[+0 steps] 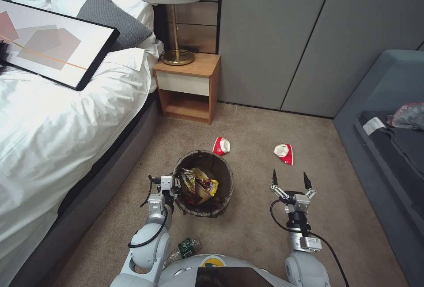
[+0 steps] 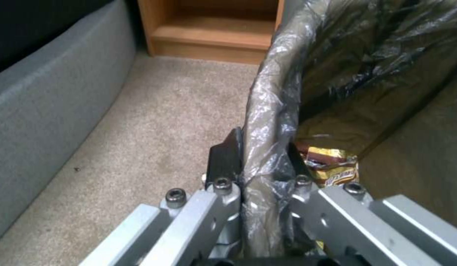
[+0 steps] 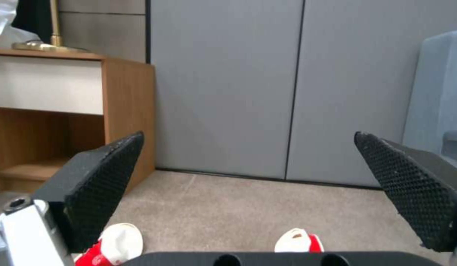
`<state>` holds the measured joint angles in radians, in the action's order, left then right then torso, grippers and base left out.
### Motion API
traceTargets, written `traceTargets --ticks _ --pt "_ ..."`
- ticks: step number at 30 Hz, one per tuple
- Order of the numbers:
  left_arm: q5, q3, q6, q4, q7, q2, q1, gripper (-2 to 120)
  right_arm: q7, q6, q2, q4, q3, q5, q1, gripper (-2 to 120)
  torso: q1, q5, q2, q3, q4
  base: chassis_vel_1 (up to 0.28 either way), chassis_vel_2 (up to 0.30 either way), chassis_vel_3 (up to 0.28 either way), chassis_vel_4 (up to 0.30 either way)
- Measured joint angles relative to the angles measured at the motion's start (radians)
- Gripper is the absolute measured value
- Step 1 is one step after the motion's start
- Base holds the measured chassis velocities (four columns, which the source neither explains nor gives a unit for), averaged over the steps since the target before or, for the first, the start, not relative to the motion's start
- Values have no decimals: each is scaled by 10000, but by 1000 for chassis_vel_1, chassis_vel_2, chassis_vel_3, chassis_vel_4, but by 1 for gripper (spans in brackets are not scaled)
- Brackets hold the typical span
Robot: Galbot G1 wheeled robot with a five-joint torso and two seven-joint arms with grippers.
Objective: Pick up the trash bin, then pick up the garbage from the floor and place it into the trash bin.
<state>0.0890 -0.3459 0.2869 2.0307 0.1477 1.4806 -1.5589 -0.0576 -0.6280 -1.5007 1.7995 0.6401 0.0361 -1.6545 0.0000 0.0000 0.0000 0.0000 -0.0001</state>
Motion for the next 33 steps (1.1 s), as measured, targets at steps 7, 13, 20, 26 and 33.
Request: traceTargets --ticks 7,13,20,26,33 --pt "0 -33 0 30 1 -2 -9 5 10 -41 -165 -301 71 86 250 100 0 0 0 0 1 0 0 0 0" --pt "0 -29 -3 14 -1 37 2 5 96 -40 -172 -373 96 148 400 100 0 0 0 0 1 -11 10 11 -7" --pt "0 -25 -3 -4 -4 43 28 5 192 -28 -134 -393 195 217 455 100 0 0 0 0 2 -117 115 128 -115" --pt "0 -34 -4 -7 -6 56 36 5 228 -10 -122 -394 238 231 486 100 1 -1 0 1 1 -180 181 178 -174" --pt "-3 -29 -11 -10 -7 51 -5 5 248 -11 -122 -397 302 233 525 99 1 0 -1 0 2 -119 147 134 -121"
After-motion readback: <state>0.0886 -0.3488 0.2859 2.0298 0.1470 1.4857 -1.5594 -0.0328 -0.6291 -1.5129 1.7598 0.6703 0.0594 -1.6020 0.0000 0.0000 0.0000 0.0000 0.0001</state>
